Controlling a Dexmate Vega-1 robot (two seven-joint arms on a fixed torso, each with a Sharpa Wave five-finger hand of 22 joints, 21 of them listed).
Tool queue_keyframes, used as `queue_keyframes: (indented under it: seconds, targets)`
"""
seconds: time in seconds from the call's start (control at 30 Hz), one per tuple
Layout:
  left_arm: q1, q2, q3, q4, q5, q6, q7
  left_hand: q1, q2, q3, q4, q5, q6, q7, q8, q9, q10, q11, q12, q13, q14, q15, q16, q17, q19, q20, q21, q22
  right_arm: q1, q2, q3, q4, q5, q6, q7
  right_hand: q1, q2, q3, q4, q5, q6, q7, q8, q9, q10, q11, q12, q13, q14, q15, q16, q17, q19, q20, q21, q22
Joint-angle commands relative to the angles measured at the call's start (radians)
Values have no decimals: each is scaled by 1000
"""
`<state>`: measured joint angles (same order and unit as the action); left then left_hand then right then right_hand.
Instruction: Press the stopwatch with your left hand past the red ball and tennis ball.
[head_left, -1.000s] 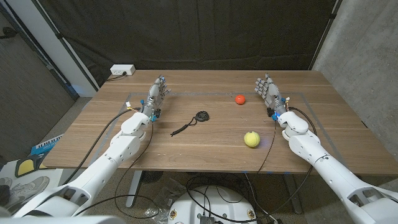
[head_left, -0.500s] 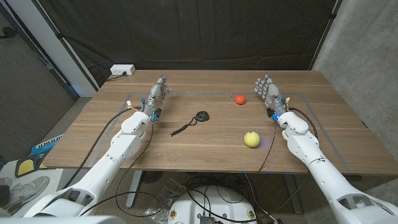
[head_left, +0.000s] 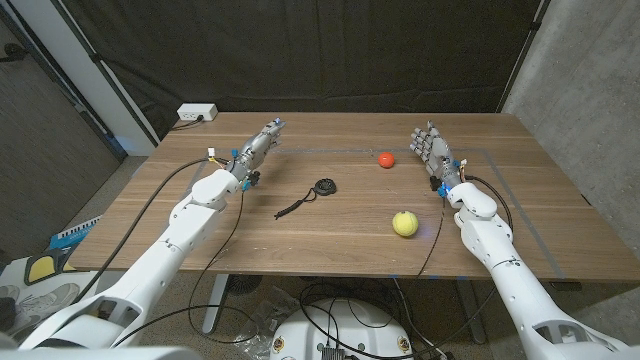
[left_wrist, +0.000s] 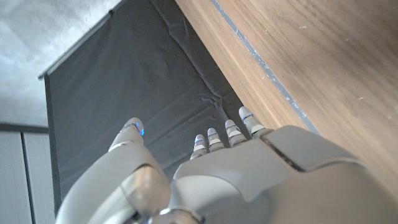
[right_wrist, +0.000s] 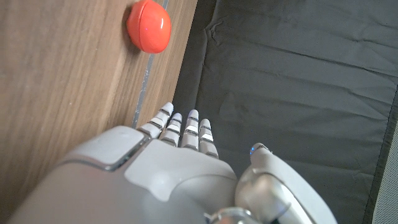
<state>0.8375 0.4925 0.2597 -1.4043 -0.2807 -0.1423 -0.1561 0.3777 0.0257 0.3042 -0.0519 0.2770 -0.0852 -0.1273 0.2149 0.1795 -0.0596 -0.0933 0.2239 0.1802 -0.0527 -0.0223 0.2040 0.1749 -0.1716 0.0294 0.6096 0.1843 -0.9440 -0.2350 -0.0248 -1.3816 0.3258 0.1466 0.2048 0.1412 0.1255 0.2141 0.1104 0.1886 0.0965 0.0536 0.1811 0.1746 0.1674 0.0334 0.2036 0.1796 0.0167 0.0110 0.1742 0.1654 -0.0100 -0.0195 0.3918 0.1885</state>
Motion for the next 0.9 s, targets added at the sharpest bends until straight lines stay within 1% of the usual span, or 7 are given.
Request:
queue_keyframes:
  seconds: [0.03, 0.13, 0.27, 0.4, 0.7, 0.8, 0.9]
  targets:
    - [-29, 81, 33, -99, 157, 80, -56, 31, 7, 7, -19, -8, 19, -3, 5, 6, 26, -6, 7, 6, 4, -9, -1, 3, 4, 17, -1, 2, -34, 40, 39, -47, -56, -14, 13, 11, 3, 9, -4, 6, 7, -3, 5, 5, 7, 0, 3, 1, 9, -5, 3, 2, 4, -9, -2, 3]
    - [-33, 100, 40, -127, 189, 93, -68, 49, 6, 10, -29, -14, 34, -7, 8, 6, 42, -6, 9, 7, 24, -15, 4, 4, 13, 17, -1, 3, -43, 47, 42, -60, -63, -11, 12, 12, 2, 10, -5, 6, 6, -3, 5, 5, 7, 0, 3, 2, 9, -5, 3, 2, 4, -9, -3, 3]
    - [-38, 129, 51, -174, 242, 116, -80, 80, 0, 13, -49, -24, 44, -4, 6, 7, 61, -2, 10, 9, 65, -16, 14, 7, 26, 37, -1, 4, -55, 55, 46, -74, -70, -6, 10, 13, 1, 10, -7, 6, 7, -3, 5, 5, 7, 0, 3, 2, 9, -4, 3, 2, 5, -9, -3, 3]
    - [-43, 154, 60, -220, 293, 138, -92, 97, -3, 15, -60, -28, 59, -7, 9, 8, 72, -1, 12, 10, 73, -16, 14, 9, 32, 54, -2, 4, -66, 63, 50, -85, -74, -3, 8, 15, 1, 11, -8, 5, 7, -3, 5, 5, 7, 2, 3, 2, 9, -4, 3, 2, 6, -9, -4, 3]
    - [-64, 203, 82, -300, 395, 182, -136, 144, -18, 20, -89, -33, 77, -7, 12, 9, 80, -12, 9, 12, 76, -16, 11, 12, 44, 65, -4, 4, -93, 77, 54, -108, -81, 9, -2, 17, -1, 12, -11, 5, 8, -3, 6, 5, 9, 3, 4, 2, 9, -5, 3, 2, 6, -9, -5, 3]
    - [-74, 223, 96, -330, 440, 198, -157, 174, -27, 24, -103, -33, 77, -9, 9, 9, 78, -13, 5, 13, 99, -21, 17, 14, 58, 66, -3, 5, -101, 81, 54, -116, -84, 13, -6, 17, -1, 12, -11, 5, 9, -3, 6, 5, 10, 4, 4, 2, 9, -4, 3, 2, 6, -9, -6, 3]
    - [-84, 236, 106, -351, 469, 206, -184, 185, -28, 25, -105, -33, 78, -10, 8, 10, 75, -15, 2, 14, 116, -28, 23, 17, 66, 62, -1, 5, -107, 84, 53, -123, -87, 17, -10, 17, -2, 12, -12, 5, 9, -3, 6, 5, 9, 3, 4, 2, 10, -4, 3, 2, 7, -9, -6, 3]
